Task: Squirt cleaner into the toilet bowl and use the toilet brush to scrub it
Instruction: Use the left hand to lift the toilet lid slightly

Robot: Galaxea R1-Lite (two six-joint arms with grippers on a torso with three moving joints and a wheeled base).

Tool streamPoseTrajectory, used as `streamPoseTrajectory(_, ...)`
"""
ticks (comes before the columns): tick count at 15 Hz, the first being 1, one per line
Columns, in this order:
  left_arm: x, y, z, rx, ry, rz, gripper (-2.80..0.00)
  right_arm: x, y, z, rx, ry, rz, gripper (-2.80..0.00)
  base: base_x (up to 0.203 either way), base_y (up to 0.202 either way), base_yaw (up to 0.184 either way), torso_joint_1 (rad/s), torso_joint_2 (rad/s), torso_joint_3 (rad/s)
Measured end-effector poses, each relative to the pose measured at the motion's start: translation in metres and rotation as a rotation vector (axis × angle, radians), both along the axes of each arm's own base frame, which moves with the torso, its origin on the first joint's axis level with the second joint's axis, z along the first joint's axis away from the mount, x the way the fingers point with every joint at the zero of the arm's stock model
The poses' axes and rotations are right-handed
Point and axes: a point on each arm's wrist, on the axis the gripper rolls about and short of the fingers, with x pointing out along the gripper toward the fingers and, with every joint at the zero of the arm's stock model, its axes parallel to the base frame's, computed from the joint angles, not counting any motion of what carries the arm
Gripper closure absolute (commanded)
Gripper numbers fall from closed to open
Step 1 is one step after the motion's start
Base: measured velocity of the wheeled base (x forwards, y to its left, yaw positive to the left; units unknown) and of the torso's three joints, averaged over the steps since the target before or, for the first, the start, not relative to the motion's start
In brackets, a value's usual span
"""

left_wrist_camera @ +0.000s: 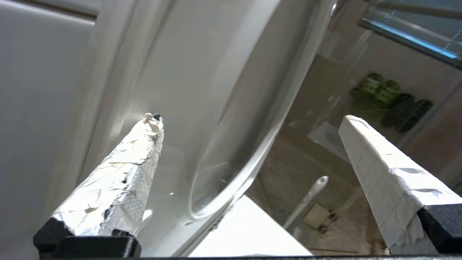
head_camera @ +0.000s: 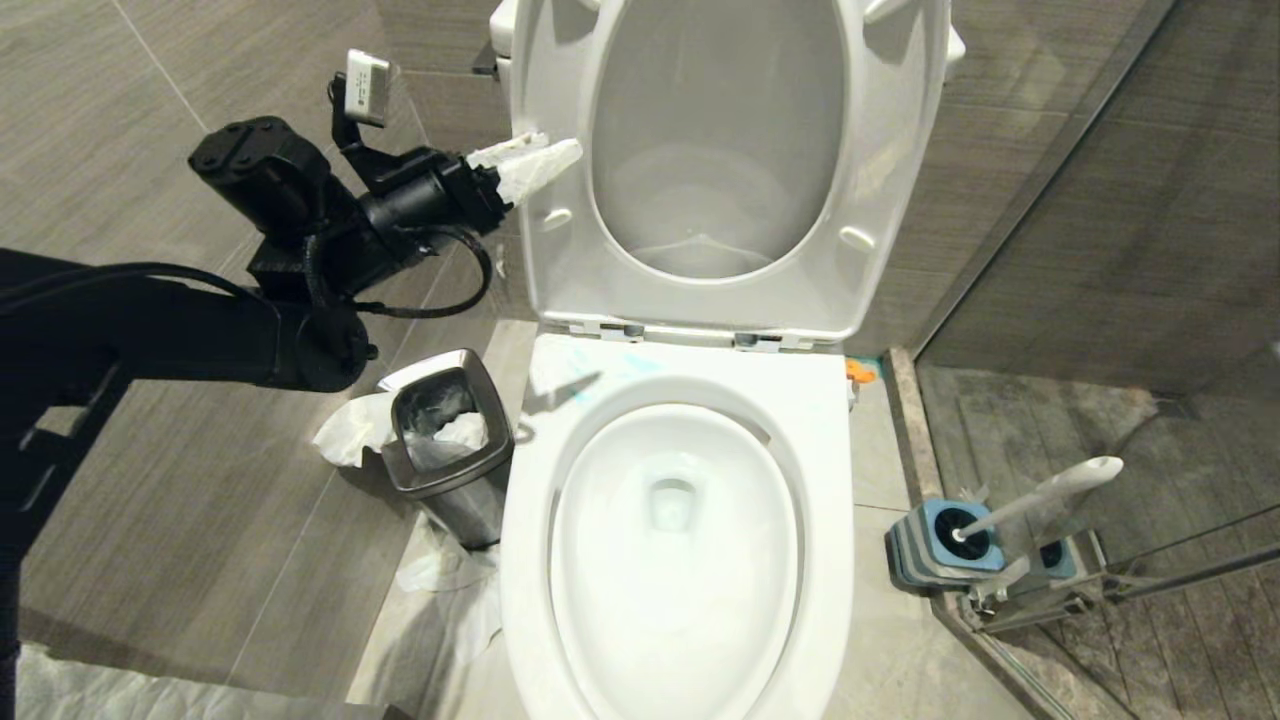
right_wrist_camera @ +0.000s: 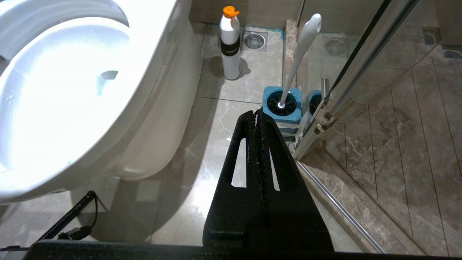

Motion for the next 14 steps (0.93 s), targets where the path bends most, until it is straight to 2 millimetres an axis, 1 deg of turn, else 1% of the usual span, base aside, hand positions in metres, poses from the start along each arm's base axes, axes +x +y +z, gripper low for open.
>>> streamPoseTrajectory(8,0.028,-0.006,-0.016,-0.015,-0.028,0.098,-2.80,0.000,0.000,0.000,0.000,-0.001,0.001,0.00,0.000,0.000,0.000,0.000,0.00,0.000)
streamPoseTrajectory(12,0.033,-0.006,-0.023,-0.014,-0.027,0.114,-2.80,0.000,0.000,0.000,0.000,0.000,0.000,0.00,0.000,0.000,0.000,0.000,0.00,0.000)
streamPoseTrajectory(14,0.031,-0.005,-0.019,-0.025,-0.006,0.107,-2.80,0.000,0.000,0.000,0.000,0.000,0.000,0.00,0.000,0.000,0.000,0.000,0.00,0.000)
